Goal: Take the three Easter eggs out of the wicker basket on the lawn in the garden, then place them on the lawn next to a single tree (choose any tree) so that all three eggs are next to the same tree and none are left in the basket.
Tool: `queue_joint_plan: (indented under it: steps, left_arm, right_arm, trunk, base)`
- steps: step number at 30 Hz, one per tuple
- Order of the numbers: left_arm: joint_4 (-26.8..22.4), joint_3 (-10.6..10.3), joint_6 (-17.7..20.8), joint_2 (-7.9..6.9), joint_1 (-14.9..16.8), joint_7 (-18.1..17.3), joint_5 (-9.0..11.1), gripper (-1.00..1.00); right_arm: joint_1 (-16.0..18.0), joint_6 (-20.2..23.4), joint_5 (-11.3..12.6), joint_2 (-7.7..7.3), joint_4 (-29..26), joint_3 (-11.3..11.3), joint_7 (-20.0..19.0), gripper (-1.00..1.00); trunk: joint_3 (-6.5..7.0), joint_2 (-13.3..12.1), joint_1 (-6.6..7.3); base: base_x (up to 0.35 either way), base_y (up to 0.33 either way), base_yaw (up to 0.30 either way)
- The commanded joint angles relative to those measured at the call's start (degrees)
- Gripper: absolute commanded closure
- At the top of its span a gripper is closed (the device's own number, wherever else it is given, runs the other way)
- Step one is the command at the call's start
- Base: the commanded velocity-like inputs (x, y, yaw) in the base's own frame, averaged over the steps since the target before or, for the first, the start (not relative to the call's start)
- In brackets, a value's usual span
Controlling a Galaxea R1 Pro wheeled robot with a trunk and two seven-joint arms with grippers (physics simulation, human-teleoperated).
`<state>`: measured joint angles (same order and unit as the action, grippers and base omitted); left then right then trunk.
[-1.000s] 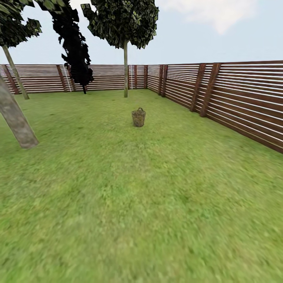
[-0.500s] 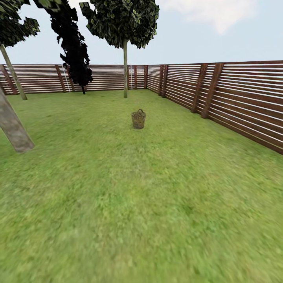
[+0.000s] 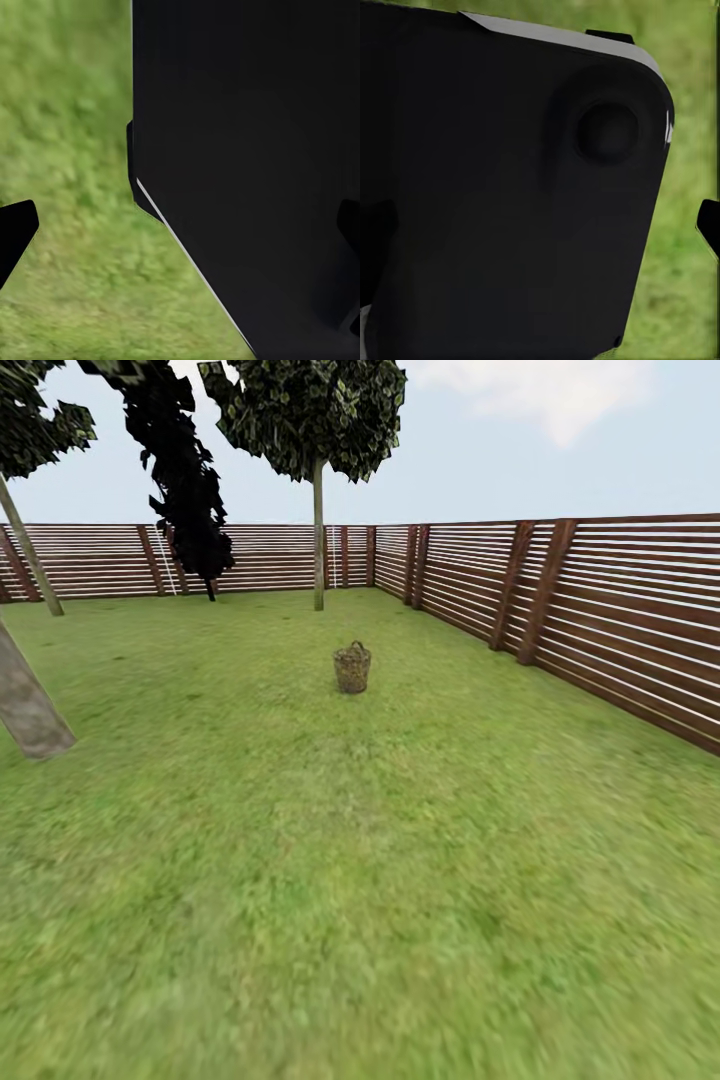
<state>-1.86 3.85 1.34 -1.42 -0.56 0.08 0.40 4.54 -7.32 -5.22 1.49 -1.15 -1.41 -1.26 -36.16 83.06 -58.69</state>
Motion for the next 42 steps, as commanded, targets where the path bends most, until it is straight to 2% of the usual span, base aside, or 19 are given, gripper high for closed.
queue_joint_plan:
  steps: [1, 42]
  left_arm:
    - [-0.16, 0.37, 0.13, 0.01, -0.05, 0.01, 0.04, -1.0]
    - [-0.16, 0.29, 0.06, 0.01, -0.05, -0.3, 0.04, -1.0]
  right_arm:
    - [0.03, -0.15, -0.49, 0.0, 0.03, -0.08, 0.03, -1.0]
    - [0.03, -0.24, -0.16, 0.01, 0.09, 0.0, 0.03, -1.0]
  trunk:
    - [-0.04, 0.02, -0.04]
    - [-0.04, 0.02, -0.04]
  base:
    - [0.34, 0.0, 0.0]
    - [0.34, 0.0, 0.0]
